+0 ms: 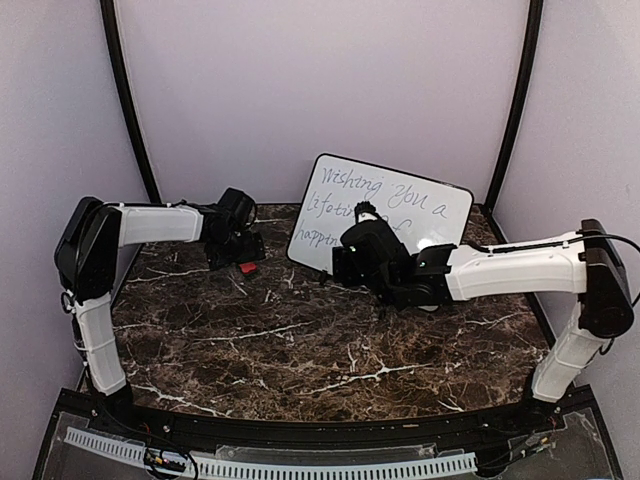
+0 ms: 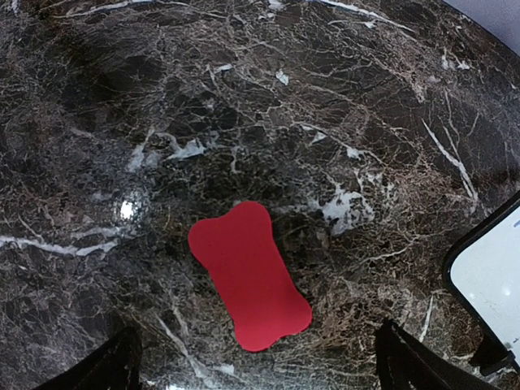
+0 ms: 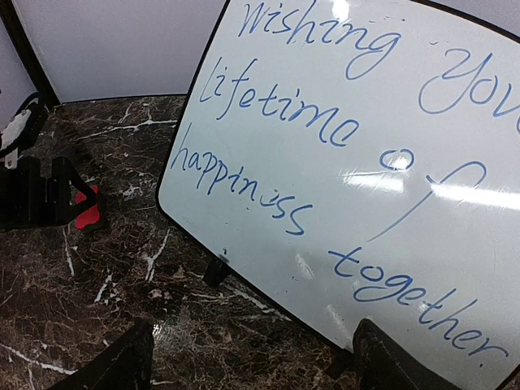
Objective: Erase the whiteboard
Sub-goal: Move the whiteboard to the center of the board, then pick up the whiteboard eraser from the center of the board.
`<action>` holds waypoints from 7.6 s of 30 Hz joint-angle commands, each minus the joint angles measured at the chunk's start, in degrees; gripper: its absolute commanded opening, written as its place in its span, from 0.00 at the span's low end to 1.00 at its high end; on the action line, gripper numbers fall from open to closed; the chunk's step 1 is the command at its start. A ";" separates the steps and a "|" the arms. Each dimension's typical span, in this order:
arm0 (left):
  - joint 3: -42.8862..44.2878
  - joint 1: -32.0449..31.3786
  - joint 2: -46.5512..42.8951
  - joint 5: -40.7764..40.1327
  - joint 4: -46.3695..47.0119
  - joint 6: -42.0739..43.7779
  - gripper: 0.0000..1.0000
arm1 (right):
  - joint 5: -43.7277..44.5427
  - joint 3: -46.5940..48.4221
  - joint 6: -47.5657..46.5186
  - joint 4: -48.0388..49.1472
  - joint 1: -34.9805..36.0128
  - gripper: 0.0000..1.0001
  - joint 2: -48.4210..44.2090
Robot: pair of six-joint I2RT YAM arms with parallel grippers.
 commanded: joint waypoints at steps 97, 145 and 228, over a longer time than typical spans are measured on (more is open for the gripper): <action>-3.67 10.54 0.12 22.10 6.97 49.74 0.86 | -6.86 -1.80 -4.17 4.20 -1.32 0.88 -1.63; 0.36 13.68 7.33 27.63 8.34 46.43 0.56 | -8.94 -1.79 -2.60 3.62 -1.33 0.92 1.14; -7.21 0.15 -23.51 25.68 11.03 24.42 0.37 | -4.65 -13.89 10.01 0.49 -10.91 0.79 -12.58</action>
